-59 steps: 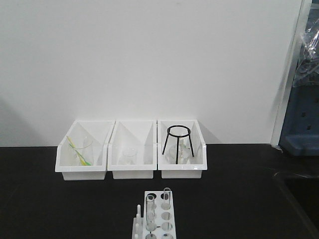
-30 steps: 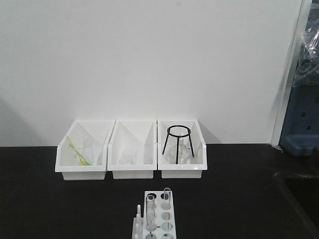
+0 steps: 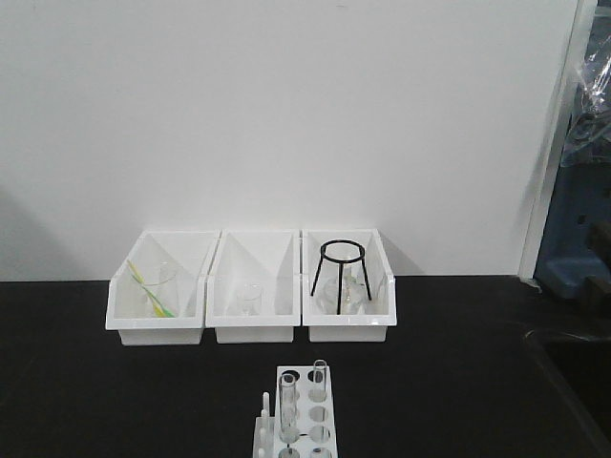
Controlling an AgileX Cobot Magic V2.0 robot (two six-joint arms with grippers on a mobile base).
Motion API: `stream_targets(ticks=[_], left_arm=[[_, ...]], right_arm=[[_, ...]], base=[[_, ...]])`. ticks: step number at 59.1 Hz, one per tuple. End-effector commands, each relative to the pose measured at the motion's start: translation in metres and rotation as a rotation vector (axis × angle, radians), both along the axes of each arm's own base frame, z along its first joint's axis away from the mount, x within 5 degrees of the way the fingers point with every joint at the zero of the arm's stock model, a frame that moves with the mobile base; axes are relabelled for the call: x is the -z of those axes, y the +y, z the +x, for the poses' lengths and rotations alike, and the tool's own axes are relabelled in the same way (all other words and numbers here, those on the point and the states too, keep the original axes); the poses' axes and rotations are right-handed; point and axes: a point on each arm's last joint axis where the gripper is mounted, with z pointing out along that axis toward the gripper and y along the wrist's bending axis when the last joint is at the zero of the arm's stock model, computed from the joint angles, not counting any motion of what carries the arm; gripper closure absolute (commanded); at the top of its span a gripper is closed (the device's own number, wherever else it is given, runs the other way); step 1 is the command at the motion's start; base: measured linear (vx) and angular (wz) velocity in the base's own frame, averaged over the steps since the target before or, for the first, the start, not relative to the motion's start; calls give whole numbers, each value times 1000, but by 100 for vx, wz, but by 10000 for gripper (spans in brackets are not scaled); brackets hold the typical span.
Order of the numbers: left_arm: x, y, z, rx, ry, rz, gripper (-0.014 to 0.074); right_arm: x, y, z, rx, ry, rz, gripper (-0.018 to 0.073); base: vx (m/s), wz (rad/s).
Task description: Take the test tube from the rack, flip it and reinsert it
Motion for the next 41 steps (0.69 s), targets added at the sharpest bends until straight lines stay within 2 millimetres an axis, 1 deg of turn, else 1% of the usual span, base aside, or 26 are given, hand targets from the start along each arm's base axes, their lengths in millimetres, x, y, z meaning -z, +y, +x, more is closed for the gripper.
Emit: stream_targets(ticks=[1, 4, 8, 14, 18, 23, 25, 28, 30, 32, 34, 36, 41], left_arm=[[-10, 0, -1, 0, -94, -12, 602], [-10, 0, -1, 0, -94, -12, 602], [-10, 0, -1, 0, -94, -12, 602], [-10, 0, -1, 0, -94, -12, 602], [-10, 0, -1, 0, -94, -12, 602], [-10, 0, -1, 0, -94, -12, 602], [-10, 0, -1, 0, -94, -12, 602], [-10, 0, -1, 0, -94, -12, 602], [-10, 0, -1, 0, -94, -12, 602], [-10, 0, -1, 0, -94, -12, 602], [-10, 0, -1, 0, -94, -12, 602], [-10, 0, -1, 0, -94, -12, 602], [-10, 0, -1, 0, -94, -12, 602]], right_arm=[[-23, -1, -3, -2, -140, 1, 5], [-23, -1, -3, -2, -140, 1, -50], [-25, -1, -4, -4, -157, 14, -87], [-28, 0, -4, -13, -197, 68, -92], [-22, 2, -2, -28, -212, 67, -81], [-2, 14, 2, -97, -209, 43, -57], [11, 21, 5, -133, -195, 43, -42], [35, 37, 8, -218, -156, 34, -20], [46, 46, 9, -266, -146, 29, -5], [65, 60, 11, -335, -114, 11, 9], [77, 71, 13, -393, -101, 2, 21], [85, 79, 13, -434, -98, -8, 29], [110, 106, 19, -559, -69, -19, 49]], base=[[0, 0], [0, 0], [0, 0], [0, 0], [0, 0], [0, 0], [0, 0], [0, 0], [0, 0], [0, 0], [0, 0], [0, 0], [0, 0]])
